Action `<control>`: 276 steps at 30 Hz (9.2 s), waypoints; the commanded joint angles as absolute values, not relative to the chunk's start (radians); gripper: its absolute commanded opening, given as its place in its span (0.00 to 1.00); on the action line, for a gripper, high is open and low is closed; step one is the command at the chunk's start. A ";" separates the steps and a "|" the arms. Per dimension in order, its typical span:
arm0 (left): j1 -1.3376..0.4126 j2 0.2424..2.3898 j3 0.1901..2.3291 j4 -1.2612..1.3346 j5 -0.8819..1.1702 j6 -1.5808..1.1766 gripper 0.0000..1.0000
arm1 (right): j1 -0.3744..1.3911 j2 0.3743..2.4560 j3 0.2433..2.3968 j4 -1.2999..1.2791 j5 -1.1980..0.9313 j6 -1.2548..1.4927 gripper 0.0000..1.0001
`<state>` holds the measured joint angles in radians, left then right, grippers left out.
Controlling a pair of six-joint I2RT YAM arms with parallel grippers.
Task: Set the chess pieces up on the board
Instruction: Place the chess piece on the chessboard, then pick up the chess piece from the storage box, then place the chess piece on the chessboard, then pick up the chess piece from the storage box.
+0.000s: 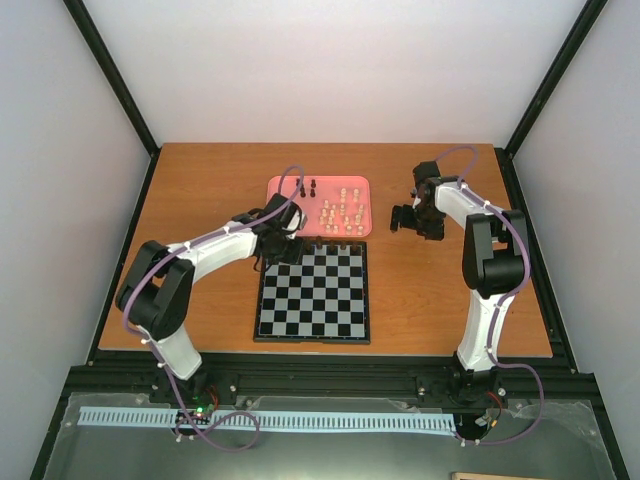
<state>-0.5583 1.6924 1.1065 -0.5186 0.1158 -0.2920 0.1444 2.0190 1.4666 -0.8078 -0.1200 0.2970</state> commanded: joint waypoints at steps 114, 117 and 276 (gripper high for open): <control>-0.357 2.594 2.386 -0.834 -0.011 -0.383 0.23 | 0.140 2.128 1.662 -0.923 -0.104 0.282 1.00; -0.357 2.593 2.382 -0.842 -0.009 -0.383 0.12 | 0.140 2.132 1.665 -0.923 -0.106 0.281 1.00; -0.465 2.443 2.350 -0.987 -0.106 -0.398 0.37 | 0.144 2.065 1.574 -0.860 -0.127 0.295 1.00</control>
<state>-0.4541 2.4096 2.2856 -0.9573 -0.1013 -0.3378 0.1444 2.0468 1.5269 -0.8307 -0.1329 0.3035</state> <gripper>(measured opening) 0.376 0.999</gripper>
